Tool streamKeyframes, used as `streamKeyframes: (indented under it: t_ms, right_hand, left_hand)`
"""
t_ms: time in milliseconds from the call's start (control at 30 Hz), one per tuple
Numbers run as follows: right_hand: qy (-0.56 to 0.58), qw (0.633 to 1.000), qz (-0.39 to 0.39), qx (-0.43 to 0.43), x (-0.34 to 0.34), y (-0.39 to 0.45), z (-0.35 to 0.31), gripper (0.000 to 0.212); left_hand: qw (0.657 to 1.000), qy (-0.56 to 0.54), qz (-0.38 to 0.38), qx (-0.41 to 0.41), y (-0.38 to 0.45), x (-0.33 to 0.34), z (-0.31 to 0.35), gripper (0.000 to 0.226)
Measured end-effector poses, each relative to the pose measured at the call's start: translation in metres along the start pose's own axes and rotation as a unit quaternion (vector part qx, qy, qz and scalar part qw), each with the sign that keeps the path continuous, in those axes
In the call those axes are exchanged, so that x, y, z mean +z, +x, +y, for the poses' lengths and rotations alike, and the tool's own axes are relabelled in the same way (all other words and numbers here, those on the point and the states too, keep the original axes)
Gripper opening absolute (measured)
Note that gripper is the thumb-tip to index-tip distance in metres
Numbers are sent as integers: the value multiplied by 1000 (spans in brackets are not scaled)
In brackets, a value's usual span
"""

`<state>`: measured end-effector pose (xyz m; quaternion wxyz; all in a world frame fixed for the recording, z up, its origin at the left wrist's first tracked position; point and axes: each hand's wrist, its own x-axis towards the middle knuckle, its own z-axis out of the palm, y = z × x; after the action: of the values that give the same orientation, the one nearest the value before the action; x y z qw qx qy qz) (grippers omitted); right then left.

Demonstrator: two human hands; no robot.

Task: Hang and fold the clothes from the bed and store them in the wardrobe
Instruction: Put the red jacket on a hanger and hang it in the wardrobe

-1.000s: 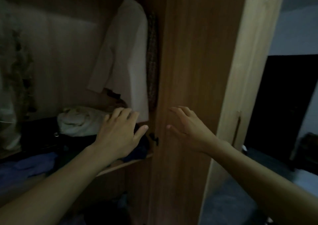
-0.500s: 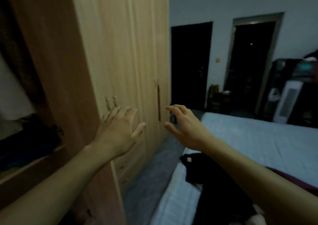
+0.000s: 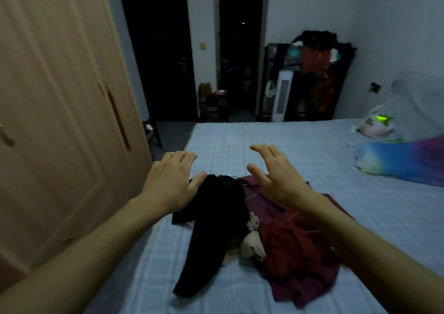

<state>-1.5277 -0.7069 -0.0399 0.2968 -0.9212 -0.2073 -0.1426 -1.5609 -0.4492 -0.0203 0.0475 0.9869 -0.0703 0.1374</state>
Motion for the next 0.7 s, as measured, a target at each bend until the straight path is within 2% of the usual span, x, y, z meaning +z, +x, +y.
streamKeyframes:
  t_ms: [167,333,467,600,700]
  right_hand:
    - [-42,997,3,60,-3,-14,35,51]
    - [-82,991,14,108,-5,-11,46,51]
    - [-110,983,6,146,-3,-19,58,50]
    - [-132,976,4,174,-12,-30,75,49]
    - [-135,972,22,191,-20,-37,94,47]
  left_hand:
    - [997,-59,-9,47,30,36,20,58]
    - [991,-101,-23,82,59,62,6,57]
    - [985,-122,-66,98,81,90,-2,54]
    - [976,-151,-105,120,85,111,18,49]
    - [971,-161,-107,141,91,120,35,48]
